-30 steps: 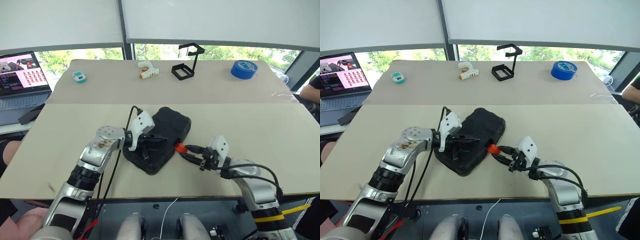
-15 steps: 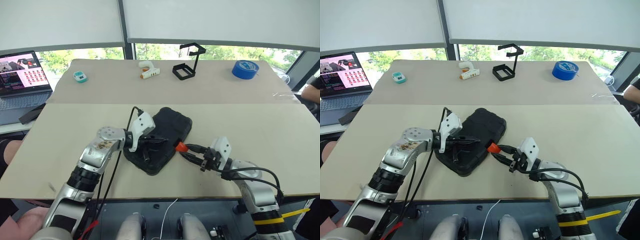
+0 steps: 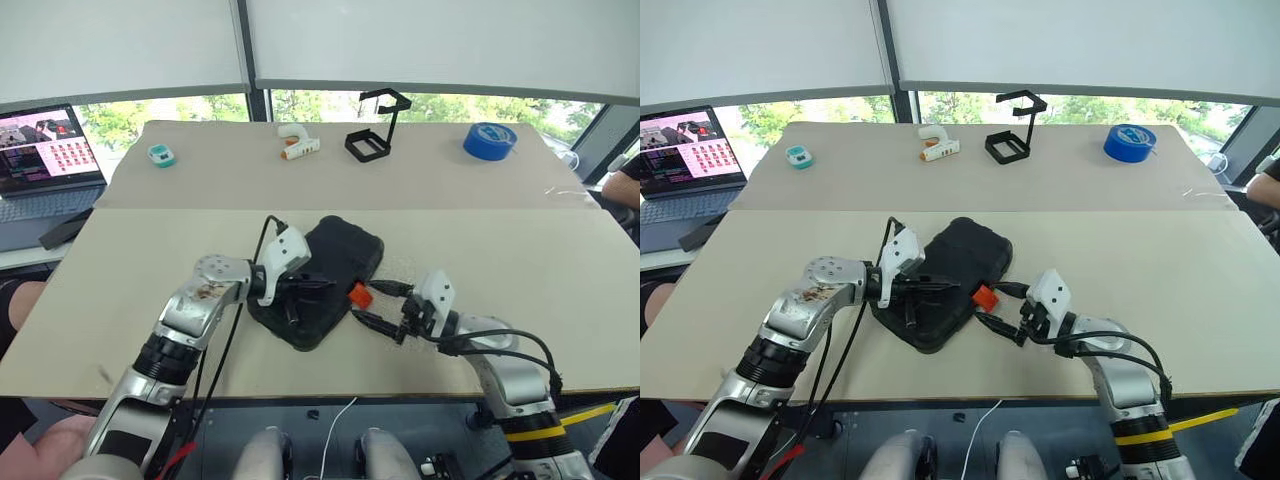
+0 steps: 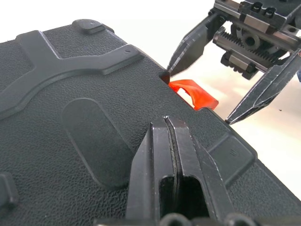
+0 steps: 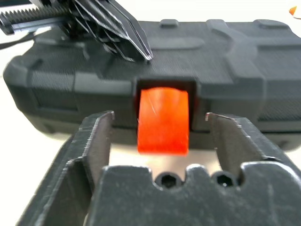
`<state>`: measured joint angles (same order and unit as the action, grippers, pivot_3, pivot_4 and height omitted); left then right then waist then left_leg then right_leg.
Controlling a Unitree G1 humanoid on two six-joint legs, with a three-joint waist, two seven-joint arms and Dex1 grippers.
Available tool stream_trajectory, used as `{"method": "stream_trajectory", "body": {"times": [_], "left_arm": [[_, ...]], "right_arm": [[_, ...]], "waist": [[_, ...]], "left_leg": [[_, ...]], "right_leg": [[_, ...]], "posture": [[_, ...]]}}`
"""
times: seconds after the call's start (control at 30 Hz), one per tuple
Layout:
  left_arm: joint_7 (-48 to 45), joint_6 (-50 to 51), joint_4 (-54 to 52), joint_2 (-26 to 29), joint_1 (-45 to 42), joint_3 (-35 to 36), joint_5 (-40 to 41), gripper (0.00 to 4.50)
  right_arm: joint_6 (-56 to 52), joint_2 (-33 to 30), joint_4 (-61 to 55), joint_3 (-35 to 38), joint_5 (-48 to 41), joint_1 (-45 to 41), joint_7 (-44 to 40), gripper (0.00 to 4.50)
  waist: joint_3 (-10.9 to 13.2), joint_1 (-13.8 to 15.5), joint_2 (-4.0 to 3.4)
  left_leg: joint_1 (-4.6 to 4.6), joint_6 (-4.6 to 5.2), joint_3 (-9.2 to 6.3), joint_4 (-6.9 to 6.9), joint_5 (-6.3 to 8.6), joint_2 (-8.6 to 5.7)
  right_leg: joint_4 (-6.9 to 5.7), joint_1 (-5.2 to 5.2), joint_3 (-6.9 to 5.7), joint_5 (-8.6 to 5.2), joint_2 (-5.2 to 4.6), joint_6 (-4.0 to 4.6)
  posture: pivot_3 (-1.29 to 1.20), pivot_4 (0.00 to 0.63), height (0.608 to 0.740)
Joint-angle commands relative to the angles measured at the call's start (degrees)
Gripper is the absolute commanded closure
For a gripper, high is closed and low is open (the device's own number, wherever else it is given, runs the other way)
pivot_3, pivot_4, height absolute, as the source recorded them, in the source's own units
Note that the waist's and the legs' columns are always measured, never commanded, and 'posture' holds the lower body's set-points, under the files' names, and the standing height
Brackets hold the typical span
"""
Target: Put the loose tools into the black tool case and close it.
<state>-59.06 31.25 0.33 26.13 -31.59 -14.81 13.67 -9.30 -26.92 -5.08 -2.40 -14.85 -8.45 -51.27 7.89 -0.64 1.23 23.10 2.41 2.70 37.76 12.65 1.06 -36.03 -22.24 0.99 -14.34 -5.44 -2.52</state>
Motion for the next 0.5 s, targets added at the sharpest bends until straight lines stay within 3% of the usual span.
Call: {"method": "stream_trajectory", "body": {"times": [0.03,0.4,0.5], "left_arm": [[-0.4,4.92,3.78,1.26,4.33,-4.88,-2.03,4.5],[-0.41,4.78,3.87,1.21,4.25,-5.08,-1.98,4.5],[-0.46,4.88,3.99,1.16,4.1,-5.11,-1.97,4.5]], "right_arm": [[0.88,-2.42,-1.73,3.06,-1.96,0.55,-0.93,0.94],[2.06,-1.86,-1.18,0.04,-1.04,-2.38,-2.09,4.43],[2.08,-0.84,-0.64,-1.38,-0.31,-3.31,-1.68,4.43]], "waist": [[-0.01,-0.08,-0.02],[-0.05,-0.07,-0.01],[-0.05,-0.06,-0.01]], "left_leg": [[0.0,0.0,0.0,0.0,0.0,0.0],[-0.02,0.01,0.0,-0.02,0.01,0.02],[-0.02,0.01,0.0,-0.02,0.01,0.01]], "right_leg": [[0.0,0.0,0.01,0.0,0.0,0.0],[0.0,0.0,0.0,-0.03,0.04,0.04],[0.0,0.0,0.0,-0.03,0.04,0.04]], "posture": [[0.0,0.15,0.74],[0.0,0.15,0.74],[0.0,0.15,0.74]]}}
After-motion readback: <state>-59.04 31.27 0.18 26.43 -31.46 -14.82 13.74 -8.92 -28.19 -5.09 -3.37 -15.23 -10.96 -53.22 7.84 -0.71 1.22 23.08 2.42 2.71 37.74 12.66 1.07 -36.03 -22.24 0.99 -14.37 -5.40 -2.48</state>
